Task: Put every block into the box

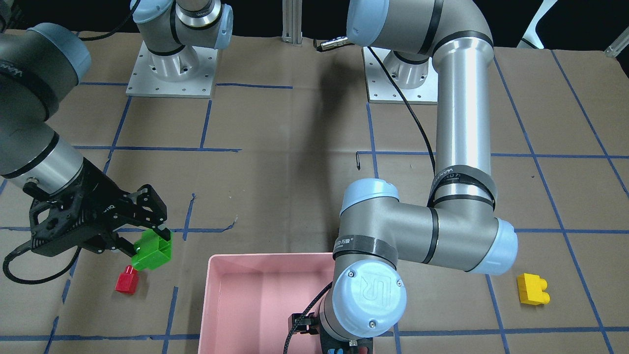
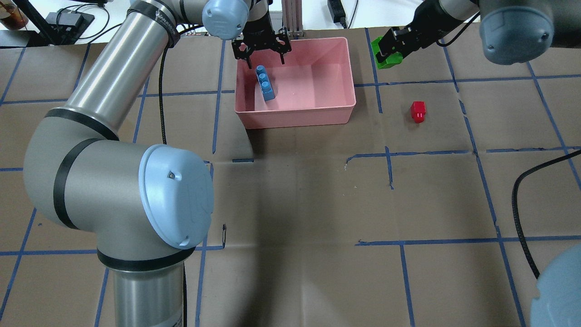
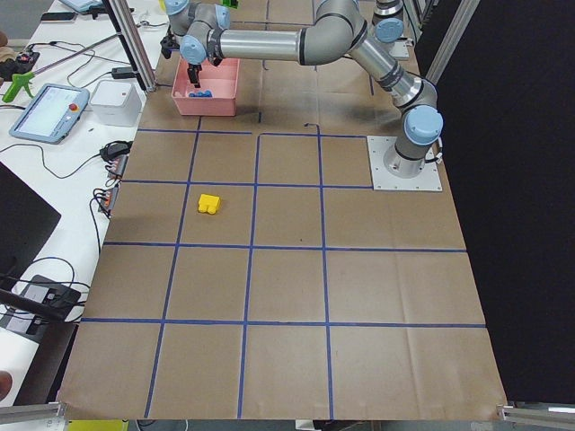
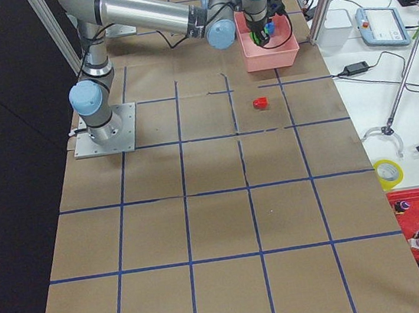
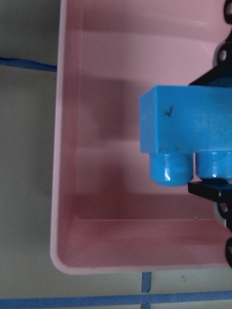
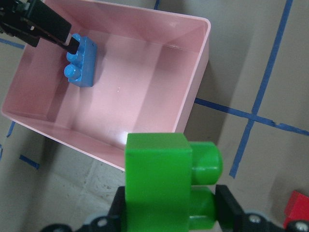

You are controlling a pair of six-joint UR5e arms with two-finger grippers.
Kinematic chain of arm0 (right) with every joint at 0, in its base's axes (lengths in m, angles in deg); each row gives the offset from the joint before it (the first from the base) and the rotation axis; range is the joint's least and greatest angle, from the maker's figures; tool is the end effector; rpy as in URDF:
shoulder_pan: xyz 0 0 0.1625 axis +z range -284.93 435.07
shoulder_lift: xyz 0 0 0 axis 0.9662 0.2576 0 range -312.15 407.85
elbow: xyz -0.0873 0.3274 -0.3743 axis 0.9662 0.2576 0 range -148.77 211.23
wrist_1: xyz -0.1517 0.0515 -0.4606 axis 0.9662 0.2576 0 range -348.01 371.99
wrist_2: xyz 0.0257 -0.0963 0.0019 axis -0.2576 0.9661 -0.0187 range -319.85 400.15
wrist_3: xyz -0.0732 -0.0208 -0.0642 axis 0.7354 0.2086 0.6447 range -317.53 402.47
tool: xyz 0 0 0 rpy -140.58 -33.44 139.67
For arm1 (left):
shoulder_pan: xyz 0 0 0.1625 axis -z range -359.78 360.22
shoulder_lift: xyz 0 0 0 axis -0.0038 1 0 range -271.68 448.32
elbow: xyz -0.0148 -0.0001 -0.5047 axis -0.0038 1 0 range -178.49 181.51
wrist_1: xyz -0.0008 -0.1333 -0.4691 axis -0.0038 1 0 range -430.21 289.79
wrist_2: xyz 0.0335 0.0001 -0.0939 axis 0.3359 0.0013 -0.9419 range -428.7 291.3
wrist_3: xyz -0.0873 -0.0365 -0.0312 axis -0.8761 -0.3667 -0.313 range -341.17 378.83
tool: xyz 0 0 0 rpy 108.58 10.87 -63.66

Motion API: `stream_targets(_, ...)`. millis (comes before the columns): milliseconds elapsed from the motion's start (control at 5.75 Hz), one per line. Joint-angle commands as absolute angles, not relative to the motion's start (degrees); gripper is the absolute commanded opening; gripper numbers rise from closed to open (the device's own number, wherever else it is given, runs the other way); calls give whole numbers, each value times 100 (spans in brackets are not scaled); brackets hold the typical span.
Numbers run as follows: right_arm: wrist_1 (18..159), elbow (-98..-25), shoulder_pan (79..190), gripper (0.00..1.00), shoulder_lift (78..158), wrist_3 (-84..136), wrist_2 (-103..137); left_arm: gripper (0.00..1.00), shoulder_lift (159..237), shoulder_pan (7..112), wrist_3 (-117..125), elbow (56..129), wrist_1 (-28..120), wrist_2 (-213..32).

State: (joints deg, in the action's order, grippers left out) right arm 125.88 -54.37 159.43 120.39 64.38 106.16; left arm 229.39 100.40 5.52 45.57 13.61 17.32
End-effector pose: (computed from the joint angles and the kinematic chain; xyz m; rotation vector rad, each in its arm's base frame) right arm 0.1018 -0.7370 0.4675 -0.4442 2.7178 -0.3929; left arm -0.3080 -0.9216 0.3404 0.0830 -3.0686 0.0059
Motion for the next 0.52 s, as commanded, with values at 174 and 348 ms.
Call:
stream_targets(174,13707,-4703,16916,5,11260,4896,10563,100,21765,9220,1428,4624,2720,1752)
stream_targets(348,14515,-4151,17346,6,10436,4498,10572,100,21422,8850,2027,4938,2874,2196)
